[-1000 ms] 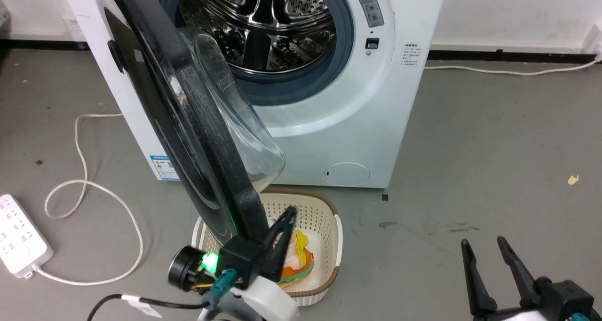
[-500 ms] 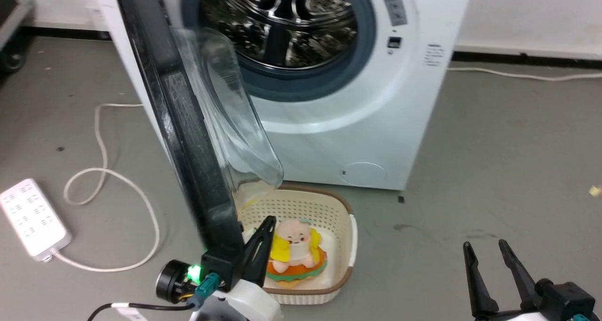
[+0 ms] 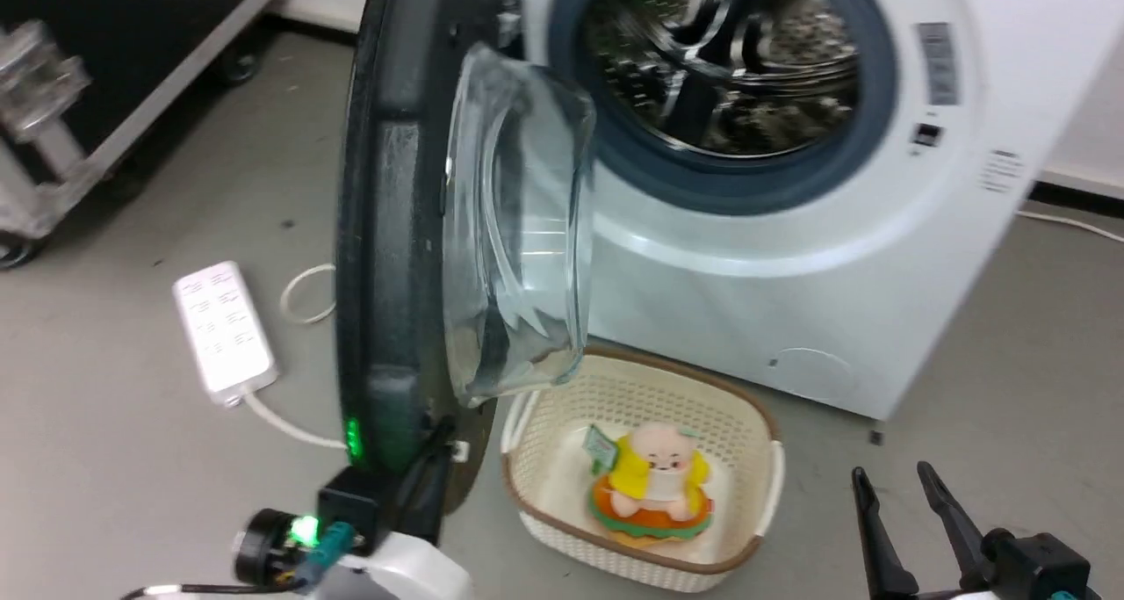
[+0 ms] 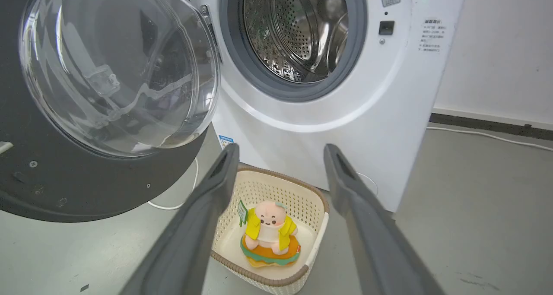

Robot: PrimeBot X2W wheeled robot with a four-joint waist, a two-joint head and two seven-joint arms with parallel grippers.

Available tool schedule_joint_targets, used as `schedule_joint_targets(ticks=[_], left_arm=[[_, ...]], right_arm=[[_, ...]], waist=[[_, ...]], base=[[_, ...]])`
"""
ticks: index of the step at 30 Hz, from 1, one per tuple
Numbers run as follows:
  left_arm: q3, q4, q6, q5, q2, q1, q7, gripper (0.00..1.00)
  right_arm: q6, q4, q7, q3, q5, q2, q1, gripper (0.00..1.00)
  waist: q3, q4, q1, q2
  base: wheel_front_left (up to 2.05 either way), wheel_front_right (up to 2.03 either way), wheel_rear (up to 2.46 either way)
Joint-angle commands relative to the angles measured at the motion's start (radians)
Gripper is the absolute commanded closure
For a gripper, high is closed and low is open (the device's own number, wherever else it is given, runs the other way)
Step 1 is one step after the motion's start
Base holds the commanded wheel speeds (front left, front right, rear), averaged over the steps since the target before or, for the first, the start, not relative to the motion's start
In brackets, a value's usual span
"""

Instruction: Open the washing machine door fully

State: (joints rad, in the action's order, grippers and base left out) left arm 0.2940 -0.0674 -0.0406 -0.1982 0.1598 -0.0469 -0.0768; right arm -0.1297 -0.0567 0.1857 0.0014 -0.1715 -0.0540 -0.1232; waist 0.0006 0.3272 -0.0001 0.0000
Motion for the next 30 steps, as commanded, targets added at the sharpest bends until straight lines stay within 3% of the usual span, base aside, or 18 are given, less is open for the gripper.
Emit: schedule_joint_targets(ticks=[1,8,18,24,30], left_arm=[[-0.016,-0.002,-0.006,-0.006,0.015,-0.007,0.005,1.0],[-0.128,-0.024,-0.024,-0.052,0.08,-0.064,-0.002,1.0],[-0.315,-0.123,-0.022,-0.145,0.216,-0.221,-0.008,1.0],[-0.394,-0.261,0.001,-0.191,0.302,-0.331,-0.021,1.0],[-0.429,-0.433,0.043,-0.229,0.352,-0.443,-0.061,1.0]], right_arm=[[-0.001,0.006,-0.004,0.002,0.01,0.004,0.001,0.0],[-0.001,0.047,-0.044,0.007,0.049,0.004,0.026,0.0],[-0.001,0.126,-0.106,-0.004,0.105,-0.006,0.062,0.0],[-0.001,0.165,-0.133,-0.007,0.113,-0.028,0.082,0.0],[-0.001,0.188,-0.145,-0.015,0.114,-0.039,0.096,0.0]], waist=[[0.024,0.036,0.0001,0.0],[0.109,0.071,0.0001,0.0],[0.256,0.072,0.0001,0.0],[0.322,0.061,0.0001,0.0],[0.355,0.052,0.0001,0.0]], base=[[0.0,0.0,0.0],[0.0,0.0,0.0],[0.0,0.0,0.0],[0.0,0.0,0.0],[0.0,0.0,0.0]])
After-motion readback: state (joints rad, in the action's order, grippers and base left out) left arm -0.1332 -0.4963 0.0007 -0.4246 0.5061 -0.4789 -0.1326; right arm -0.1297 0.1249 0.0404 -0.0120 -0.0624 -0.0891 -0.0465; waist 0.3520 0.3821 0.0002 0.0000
